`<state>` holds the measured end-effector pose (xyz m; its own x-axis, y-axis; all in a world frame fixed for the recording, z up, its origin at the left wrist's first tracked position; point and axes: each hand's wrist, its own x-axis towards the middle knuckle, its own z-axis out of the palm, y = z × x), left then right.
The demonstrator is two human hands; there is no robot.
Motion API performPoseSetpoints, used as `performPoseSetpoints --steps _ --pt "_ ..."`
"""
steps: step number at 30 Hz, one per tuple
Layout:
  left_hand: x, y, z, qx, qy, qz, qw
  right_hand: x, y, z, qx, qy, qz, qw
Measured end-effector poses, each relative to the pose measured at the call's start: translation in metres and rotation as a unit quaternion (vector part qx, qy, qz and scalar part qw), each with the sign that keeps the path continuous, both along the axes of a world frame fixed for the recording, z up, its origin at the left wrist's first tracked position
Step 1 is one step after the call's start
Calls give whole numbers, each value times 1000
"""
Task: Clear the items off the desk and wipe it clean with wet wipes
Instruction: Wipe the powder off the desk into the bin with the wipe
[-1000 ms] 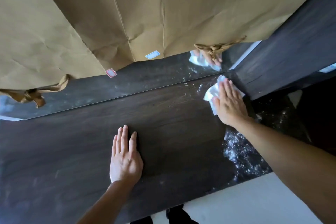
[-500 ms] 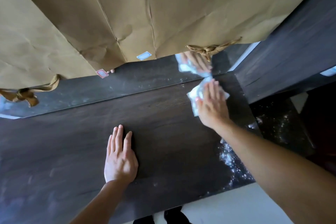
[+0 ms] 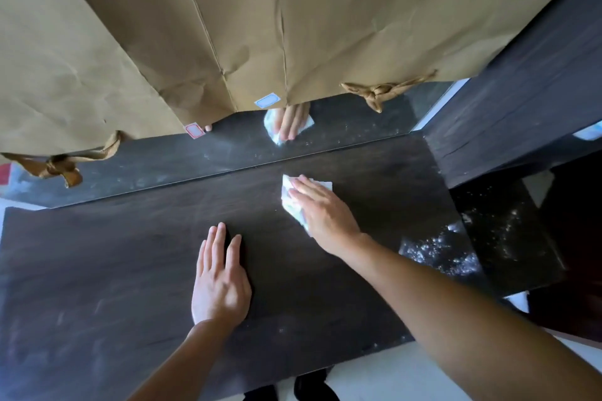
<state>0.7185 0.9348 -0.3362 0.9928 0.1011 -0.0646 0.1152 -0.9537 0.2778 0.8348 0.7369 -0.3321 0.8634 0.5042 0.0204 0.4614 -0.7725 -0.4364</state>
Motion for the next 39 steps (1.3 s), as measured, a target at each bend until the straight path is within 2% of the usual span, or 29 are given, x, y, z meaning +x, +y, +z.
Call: performPoseSetpoints --steps 2,5,7,9,11,13,15,17,19,21,23,27,30,32,33,35,37,39 --pt "1 1 1 0 -1 1 1000 8 -50 1 -37 -44 -72 996" --pt "2 1 0 -2 -7 0 1000 33 -120 14 -110 -93 -234 961" --pt "2 1 -1 0 -5 0 1000 52 -134 20 -122 -62 -301 944" --pt "1 1 -1 0 -2 -1 1000 51 -111 19 -70 -27 -365 928" --pt "0 2 -1 -3 -7 -3 1000 23 -64 9 19 -14 -340 940" --pt "0 2 -1 -4 -11 -5 1000 -19 -26 -4 57 3 -198 979" --pt "1 2 -1 -5 -12 -5 1000 -33 -28 -8 33 -23 -84 996" --pt "1 2 0 -5 -16 -4 1000 -13 -63 -8 -31 -97 -121 987" --pt "1 2 -1 -7 -22 -5 1000 25 -111 -3 -133 -105 -200 965" --pt "0 2 -1 -9 -27 -9 1000 55 -146 0 -134 -89 -282 946" --pt "1 3 -2 -9 -29 -9 999 73 -152 0 -135 -82 -285 945" --pt "0 2 -3 -7 -23 -10 1000 77 -102 -7 -59 -54 -366 927" --pt "1 3 -1 -10 -22 -7 1000 45 -67 -9 -6 -59 -232 971" --pt "1 3 -1 -7 -22 -7 1000 29 -56 -12 42 -65 -165 983" --pt "1 3 -1 -6 -21 -8 1000 31 -52 -9 76 -66 -185 978" --pt "1 3 -1 -11 -21 -8 1000 42 -41 -3 117 -51 -312 941" --pt "2 4 -2 -14 -27 -7 1000 50 -16 -2 99 -25 -396 912" --pt "1 5 -3 -13 -29 -10 999 35 26 2 133 -14 -317 939"
